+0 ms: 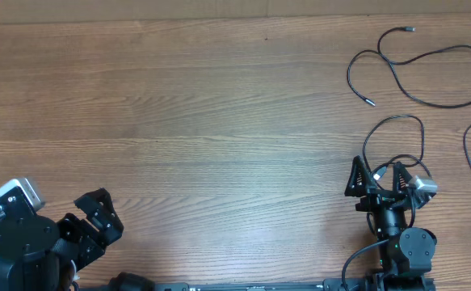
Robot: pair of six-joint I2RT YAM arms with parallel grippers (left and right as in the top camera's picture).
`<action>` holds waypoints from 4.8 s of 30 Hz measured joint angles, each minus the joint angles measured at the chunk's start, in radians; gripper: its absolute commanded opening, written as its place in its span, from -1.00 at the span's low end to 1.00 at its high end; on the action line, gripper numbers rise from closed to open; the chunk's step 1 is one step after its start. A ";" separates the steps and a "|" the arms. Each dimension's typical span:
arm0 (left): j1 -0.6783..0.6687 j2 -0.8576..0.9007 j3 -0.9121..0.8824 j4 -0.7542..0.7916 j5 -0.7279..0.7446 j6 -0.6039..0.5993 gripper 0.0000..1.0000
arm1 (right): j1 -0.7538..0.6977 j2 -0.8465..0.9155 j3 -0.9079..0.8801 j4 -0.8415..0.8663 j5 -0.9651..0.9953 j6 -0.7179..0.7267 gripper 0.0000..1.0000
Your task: Untangle cables
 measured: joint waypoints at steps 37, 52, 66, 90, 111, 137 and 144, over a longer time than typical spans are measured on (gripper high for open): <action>0.000 0.000 0.000 0.000 0.000 0.000 0.99 | -0.001 0.000 0.000 0.000 0.003 -0.374 1.00; 0.000 0.000 0.000 0.000 0.000 0.000 0.99 | -0.001 0.000 0.000 -0.001 0.000 -0.396 1.00; 0.014 0.000 0.000 0.000 0.000 0.000 0.99 | -0.001 0.000 0.000 -0.001 0.000 -0.396 1.00; 0.304 -0.662 -0.431 0.138 0.136 0.000 0.99 | -0.001 -0.001 0.000 -0.002 0.000 -0.396 1.00; 0.363 -0.837 -1.343 1.220 0.323 0.487 0.99 | -0.001 -0.003 0.000 -0.003 0.000 -0.396 1.00; 0.363 -0.836 -1.710 1.610 0.333 0.843 0.99 | -0.001 -0.003 0.000 -0.002 0.000 -0.397 1.00; 0.367 -0.836 -1.710 1.610 0.333 0.843 0.99 | -0.001 -0.003 0.000 -0.002 0.000 -0.397 1.00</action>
